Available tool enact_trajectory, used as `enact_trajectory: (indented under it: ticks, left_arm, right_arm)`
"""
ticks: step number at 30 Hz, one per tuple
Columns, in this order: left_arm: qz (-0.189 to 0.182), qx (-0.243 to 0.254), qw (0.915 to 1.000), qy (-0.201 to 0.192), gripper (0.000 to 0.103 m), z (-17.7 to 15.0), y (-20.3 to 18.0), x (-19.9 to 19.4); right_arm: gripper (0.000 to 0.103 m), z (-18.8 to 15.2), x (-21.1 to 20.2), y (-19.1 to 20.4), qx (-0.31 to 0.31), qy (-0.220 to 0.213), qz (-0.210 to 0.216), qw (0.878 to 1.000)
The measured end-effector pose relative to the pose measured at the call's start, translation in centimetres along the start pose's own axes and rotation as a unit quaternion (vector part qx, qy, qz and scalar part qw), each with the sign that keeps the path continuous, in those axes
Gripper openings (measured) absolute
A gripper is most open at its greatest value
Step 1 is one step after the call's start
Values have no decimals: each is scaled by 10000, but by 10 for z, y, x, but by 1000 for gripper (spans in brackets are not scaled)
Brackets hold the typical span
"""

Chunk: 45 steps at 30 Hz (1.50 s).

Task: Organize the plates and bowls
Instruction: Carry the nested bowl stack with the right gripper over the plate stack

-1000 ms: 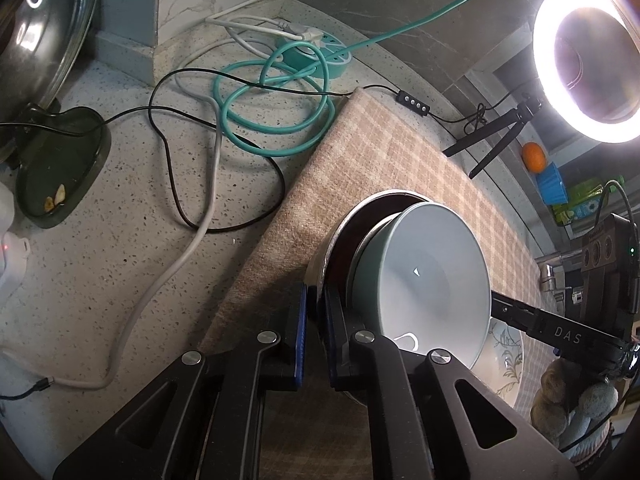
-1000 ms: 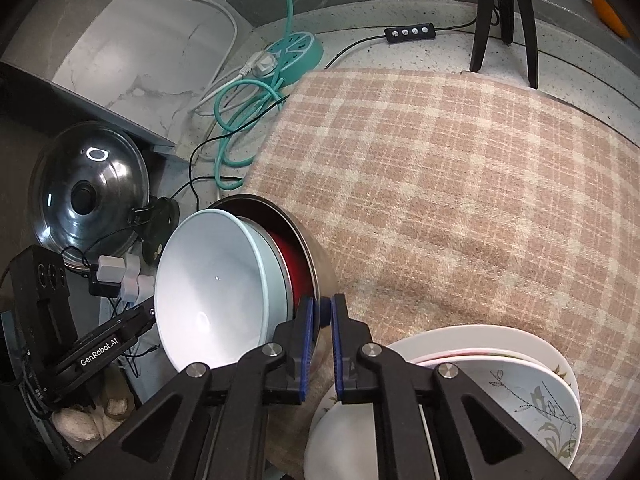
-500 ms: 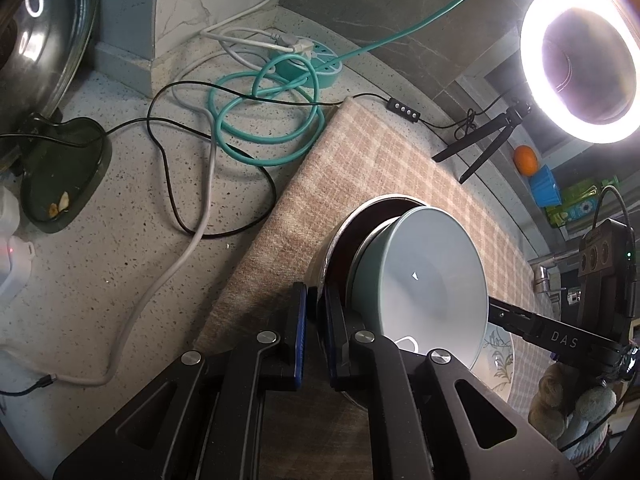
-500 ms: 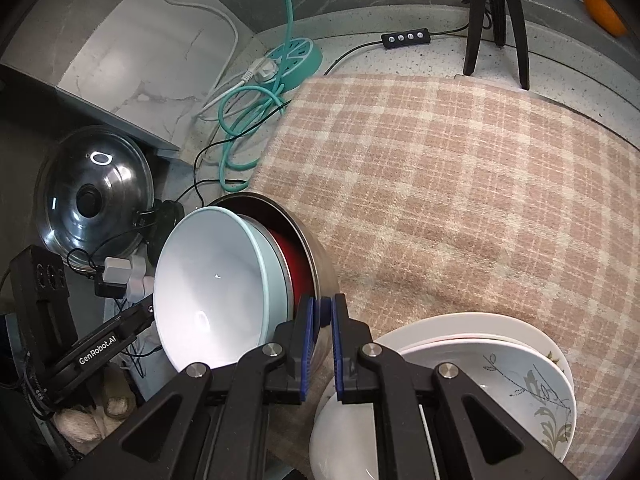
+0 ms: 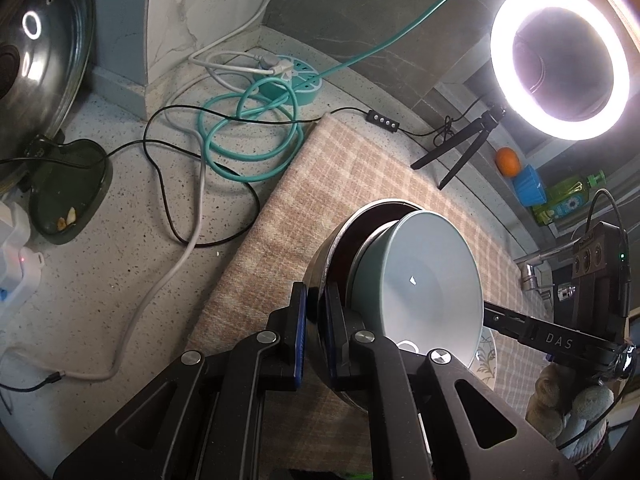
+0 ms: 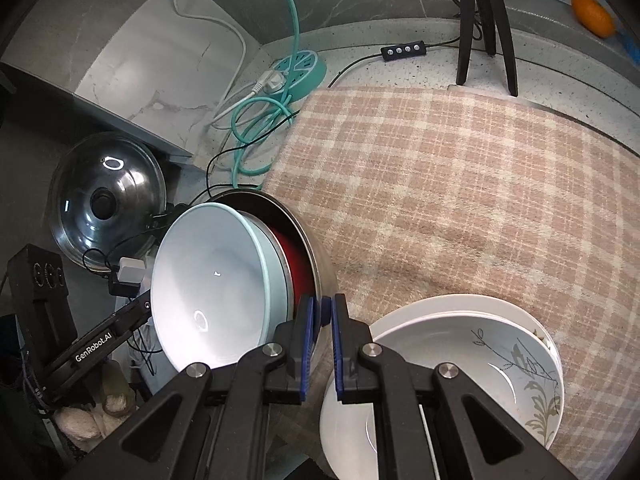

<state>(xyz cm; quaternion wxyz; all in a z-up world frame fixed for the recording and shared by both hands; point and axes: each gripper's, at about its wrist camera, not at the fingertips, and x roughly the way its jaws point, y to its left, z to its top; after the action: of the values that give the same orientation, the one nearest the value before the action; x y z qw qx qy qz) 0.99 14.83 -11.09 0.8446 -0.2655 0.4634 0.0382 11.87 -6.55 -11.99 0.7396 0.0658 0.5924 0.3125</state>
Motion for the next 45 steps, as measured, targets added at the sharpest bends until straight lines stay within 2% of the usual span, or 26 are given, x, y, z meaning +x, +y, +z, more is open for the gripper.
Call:
enact_trajectory:
  ticks: [9, 22, 34, 45]
  left_arm:
    - [-106, 119, 9999, 2, 7, -5, -19, -6]
    - [-313, 401, 9987, 93, 7, -21, -59, -7]
    - [-519, 731, 9953, 356, 7, -40, -98, 3]
    - [-555, 1038, 9906, 699, 7, -60, -123, 19]
  right_arm:
    - [9, -7, -28, -5, -3, -143, -53, 9999]
    - [9, -28, -62, -36, 218, -296, -134, 9992]
    - [8, -51, -93, -75, 510, -397, -254, 9976]
    - [9, -77, -103, -105, 813, -373, -362, 9953]
